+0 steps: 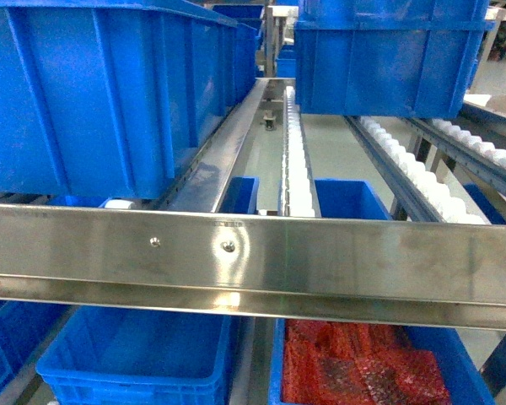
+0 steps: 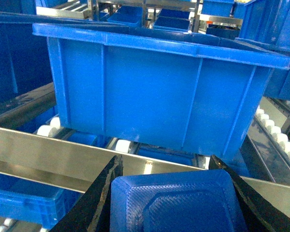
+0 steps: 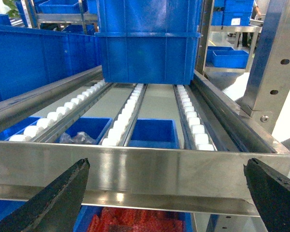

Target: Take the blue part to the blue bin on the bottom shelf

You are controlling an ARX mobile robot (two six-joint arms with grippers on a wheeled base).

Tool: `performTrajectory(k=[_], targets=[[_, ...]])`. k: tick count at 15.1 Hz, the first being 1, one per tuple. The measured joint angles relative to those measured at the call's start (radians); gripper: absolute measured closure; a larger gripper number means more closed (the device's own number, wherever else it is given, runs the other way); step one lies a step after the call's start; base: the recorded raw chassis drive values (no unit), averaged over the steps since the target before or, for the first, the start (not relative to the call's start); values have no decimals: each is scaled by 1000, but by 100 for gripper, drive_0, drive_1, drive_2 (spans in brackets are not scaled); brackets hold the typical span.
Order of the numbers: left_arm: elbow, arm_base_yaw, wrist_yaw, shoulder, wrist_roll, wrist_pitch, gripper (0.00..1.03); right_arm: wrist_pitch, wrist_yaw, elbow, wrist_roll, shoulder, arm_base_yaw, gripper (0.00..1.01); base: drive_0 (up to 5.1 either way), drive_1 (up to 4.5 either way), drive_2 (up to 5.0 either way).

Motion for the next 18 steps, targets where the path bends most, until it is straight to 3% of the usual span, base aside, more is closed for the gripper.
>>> performTrajectory(k=[18], targets=[[0, 1, 4, 0, 0, 2, 59, 0, 4, 0, 0, 0, 0, 3, -453, 336, 115]])
